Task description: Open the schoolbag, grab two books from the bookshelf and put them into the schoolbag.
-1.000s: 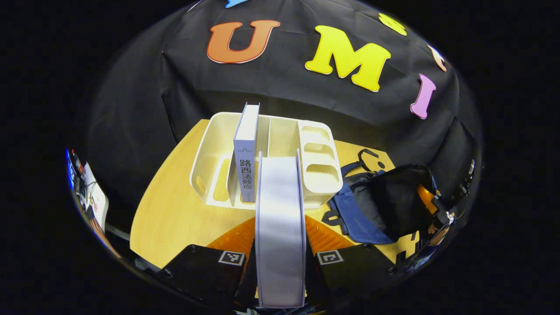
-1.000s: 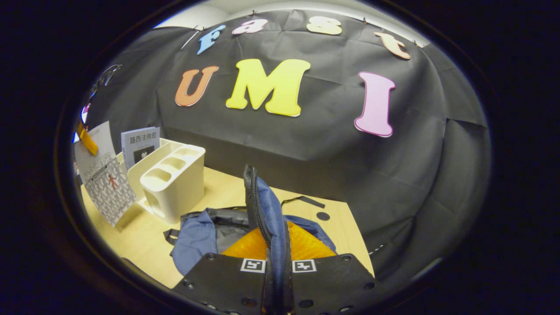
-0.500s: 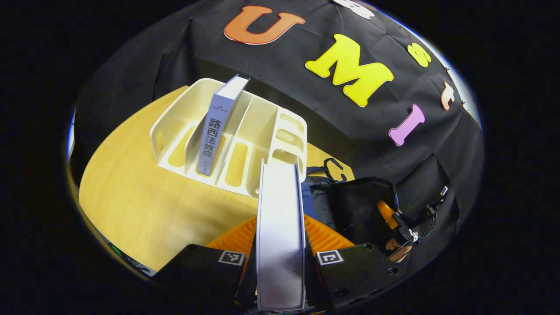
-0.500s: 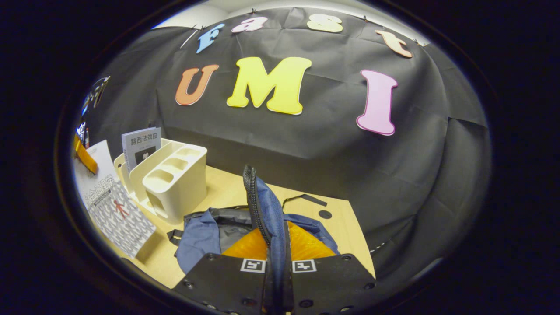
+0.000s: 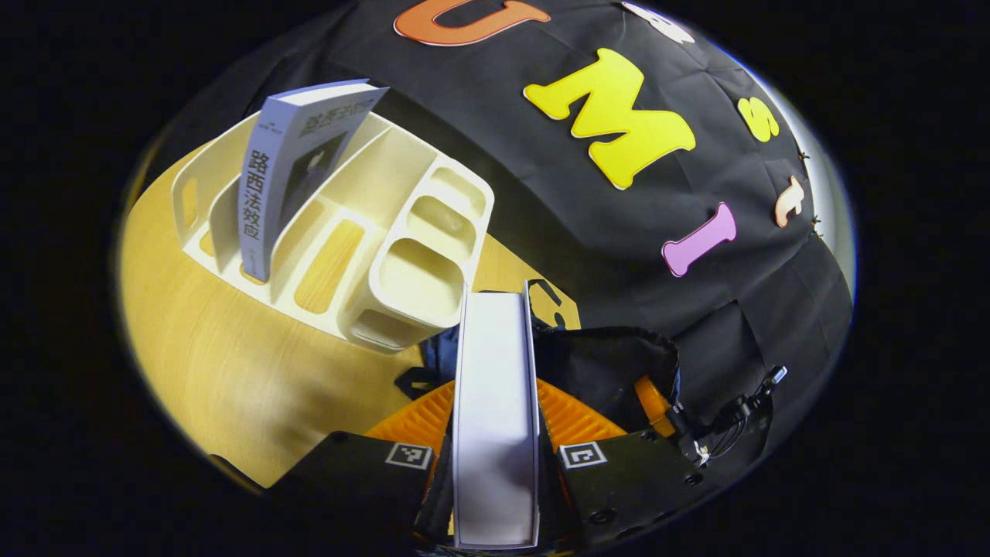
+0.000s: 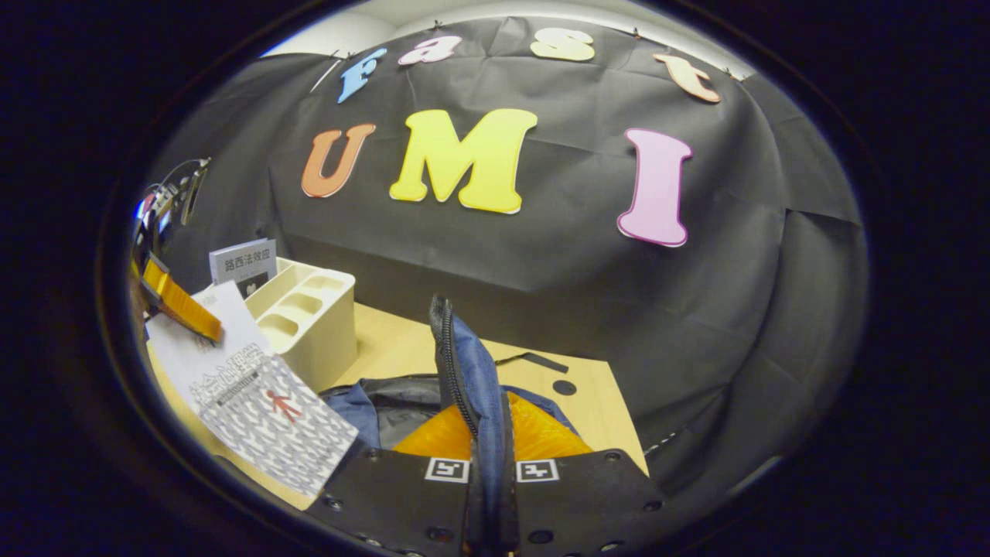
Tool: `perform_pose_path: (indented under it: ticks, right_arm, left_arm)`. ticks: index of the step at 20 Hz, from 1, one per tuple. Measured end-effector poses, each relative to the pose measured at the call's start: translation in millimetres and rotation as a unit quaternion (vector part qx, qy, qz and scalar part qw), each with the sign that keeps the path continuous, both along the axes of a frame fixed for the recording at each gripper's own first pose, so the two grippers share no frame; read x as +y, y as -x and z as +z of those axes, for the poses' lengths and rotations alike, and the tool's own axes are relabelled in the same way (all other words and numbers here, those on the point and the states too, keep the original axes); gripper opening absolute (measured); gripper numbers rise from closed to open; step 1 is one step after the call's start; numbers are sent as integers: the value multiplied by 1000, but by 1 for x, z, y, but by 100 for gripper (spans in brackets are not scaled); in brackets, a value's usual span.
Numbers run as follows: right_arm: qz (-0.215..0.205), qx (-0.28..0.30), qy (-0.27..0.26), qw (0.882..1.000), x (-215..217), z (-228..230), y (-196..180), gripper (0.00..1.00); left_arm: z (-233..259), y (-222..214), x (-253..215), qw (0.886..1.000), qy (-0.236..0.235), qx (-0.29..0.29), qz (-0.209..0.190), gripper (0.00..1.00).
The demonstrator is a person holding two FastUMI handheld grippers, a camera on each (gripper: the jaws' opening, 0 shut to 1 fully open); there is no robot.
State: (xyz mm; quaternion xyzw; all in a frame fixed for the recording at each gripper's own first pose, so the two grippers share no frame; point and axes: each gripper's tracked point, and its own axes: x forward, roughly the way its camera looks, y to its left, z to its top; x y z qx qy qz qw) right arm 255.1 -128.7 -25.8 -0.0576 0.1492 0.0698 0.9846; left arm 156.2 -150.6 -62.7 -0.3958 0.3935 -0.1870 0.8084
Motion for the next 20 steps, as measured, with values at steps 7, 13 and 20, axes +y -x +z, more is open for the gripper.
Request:
perform_pose_path:
  ticks: [7, 13, 20]
  right_arm:
    - [-9, -3, -44, 999, -20, 7, -7, 7]
    - [-16, -14, -64, 998, -23, 11, -1, 7]
    - [-2, -37, -58, 998, -6, 29, 4, 7]
  left_arm:
    - [3, -47, -79, 998, 62, 17, 14, 46]
    - [-39, -73, -133, 995, 85, 48, 30, 46]
    - [-62, -63, -186, 995, 74, -47, 41, 46]
